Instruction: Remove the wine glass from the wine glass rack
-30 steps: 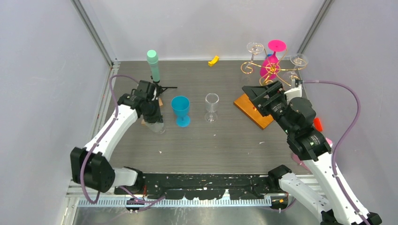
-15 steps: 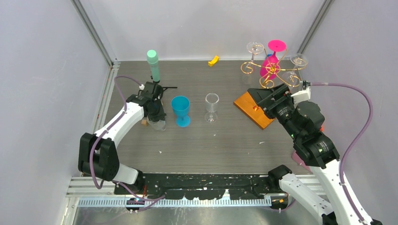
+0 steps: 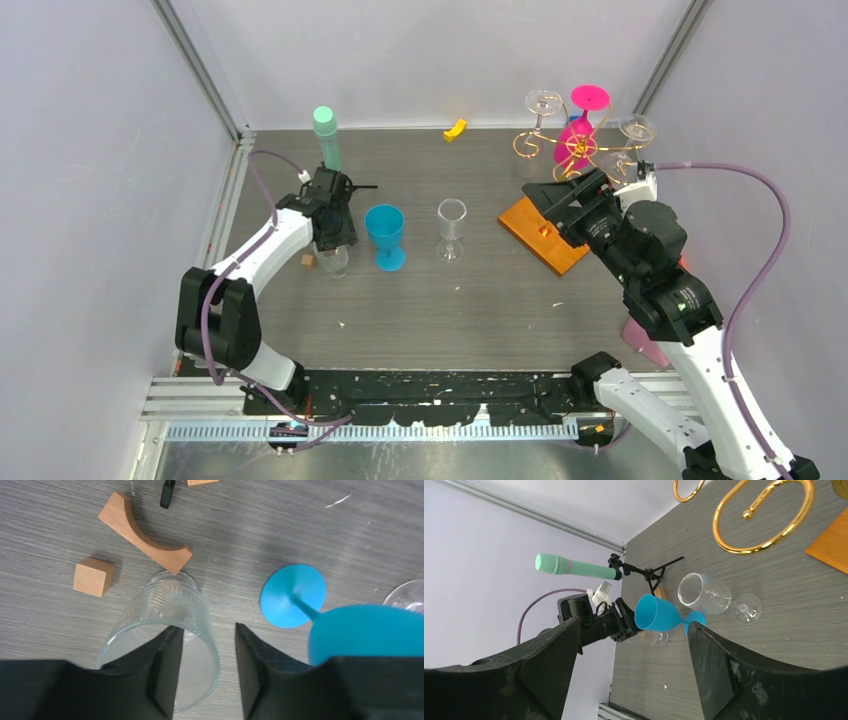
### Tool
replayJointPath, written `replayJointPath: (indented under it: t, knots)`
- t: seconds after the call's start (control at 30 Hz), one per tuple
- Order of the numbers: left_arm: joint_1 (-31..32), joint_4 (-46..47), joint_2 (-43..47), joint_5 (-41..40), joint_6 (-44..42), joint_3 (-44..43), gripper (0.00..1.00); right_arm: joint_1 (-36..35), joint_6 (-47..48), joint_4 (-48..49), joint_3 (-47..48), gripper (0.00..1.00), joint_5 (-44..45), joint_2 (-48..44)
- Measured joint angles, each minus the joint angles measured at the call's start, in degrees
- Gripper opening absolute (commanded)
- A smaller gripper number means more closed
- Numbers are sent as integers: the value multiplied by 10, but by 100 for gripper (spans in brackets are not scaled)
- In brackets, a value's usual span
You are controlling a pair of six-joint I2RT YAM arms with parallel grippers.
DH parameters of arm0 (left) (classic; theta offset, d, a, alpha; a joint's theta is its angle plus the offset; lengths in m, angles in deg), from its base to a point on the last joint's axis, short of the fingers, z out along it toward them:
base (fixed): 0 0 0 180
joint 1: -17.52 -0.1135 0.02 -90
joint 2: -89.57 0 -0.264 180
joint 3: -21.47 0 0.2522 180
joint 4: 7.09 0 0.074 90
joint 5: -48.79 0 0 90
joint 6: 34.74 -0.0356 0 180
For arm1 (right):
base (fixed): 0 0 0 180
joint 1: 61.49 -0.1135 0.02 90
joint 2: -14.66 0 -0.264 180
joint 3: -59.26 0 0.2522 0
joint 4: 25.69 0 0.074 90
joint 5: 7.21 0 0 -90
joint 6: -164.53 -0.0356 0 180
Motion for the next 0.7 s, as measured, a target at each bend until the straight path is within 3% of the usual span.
replayJointPath:
  t: [0.27, 0.43, 0.53, 0.7]
  knots:
    - [0, -28, 3, -2, -15, -37, 71, 1, 19, -24, 53, 83, -9, 28]
    - [0, -59, 66, -4, -23, -45, 84, 1, 35, -53, 93, 75, -4, 49]
    - [0, -68, 116, -2, -31, -56, 99, 1, 50, -90, 143, 72, 8, 79]
    - [0, -76, 190, 8, -44, -71, 100, 1, 80, -151, 228, 71, 55, 137]
